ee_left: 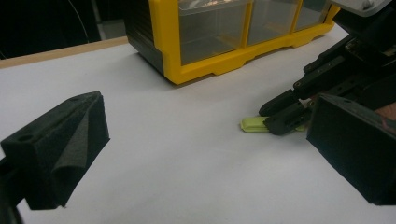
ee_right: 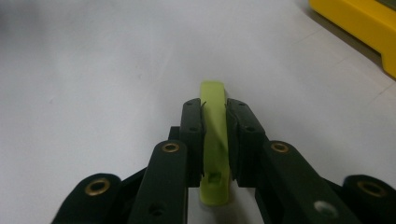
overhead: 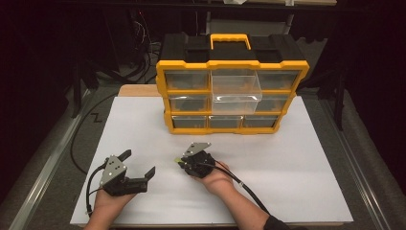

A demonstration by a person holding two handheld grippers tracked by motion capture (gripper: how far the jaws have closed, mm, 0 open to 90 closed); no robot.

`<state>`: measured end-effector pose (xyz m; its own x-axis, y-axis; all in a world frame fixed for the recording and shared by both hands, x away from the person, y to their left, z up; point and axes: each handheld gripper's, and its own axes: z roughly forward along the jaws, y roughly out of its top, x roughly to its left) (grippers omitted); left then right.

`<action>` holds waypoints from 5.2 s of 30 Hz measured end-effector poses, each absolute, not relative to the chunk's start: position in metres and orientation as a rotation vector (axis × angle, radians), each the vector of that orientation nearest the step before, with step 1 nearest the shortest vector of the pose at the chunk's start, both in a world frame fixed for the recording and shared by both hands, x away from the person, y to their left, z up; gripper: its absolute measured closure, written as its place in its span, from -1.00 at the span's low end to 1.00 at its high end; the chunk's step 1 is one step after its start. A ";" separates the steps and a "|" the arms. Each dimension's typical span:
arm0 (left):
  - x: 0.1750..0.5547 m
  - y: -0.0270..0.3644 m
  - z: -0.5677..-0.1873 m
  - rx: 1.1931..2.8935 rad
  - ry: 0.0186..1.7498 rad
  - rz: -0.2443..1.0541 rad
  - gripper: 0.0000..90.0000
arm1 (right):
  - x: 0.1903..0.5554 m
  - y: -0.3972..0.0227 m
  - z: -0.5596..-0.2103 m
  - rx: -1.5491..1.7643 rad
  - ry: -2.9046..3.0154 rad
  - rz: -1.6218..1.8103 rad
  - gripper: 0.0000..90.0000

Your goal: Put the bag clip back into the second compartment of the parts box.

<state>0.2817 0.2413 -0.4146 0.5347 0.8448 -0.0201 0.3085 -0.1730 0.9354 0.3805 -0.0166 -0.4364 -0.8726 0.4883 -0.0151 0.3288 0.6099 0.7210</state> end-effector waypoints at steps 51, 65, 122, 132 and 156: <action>0.281 0.240 -0.415 1.744 0.963 0.658 -0.99 | 0.356 -0.168 -0.397 0.774 2.553 1.206 0.76; 0.282 0.239 -0.416 1.763 0.973 0.645 -0.99 | 0.348 -0.236 -0.400 0.888 2.503 1.190 0.76; 0.282 0.239 -0.417 1.744 0.947 0.612 -0.99 | 0.370 -0.222 -0.346 0.842 2.824 0.810 0.76; 0.281 0.238 -0.416 1.745 0.927 0.624 -0.99 | 0.368 -0.225 -0.324 0.806 2.893 0.765 0.76; 0.280 0.238 -0.416 1.742 0.916 0.624 -0.99 | 0.367 -0.216 -0.261 0.707 2.959 0.706 0.76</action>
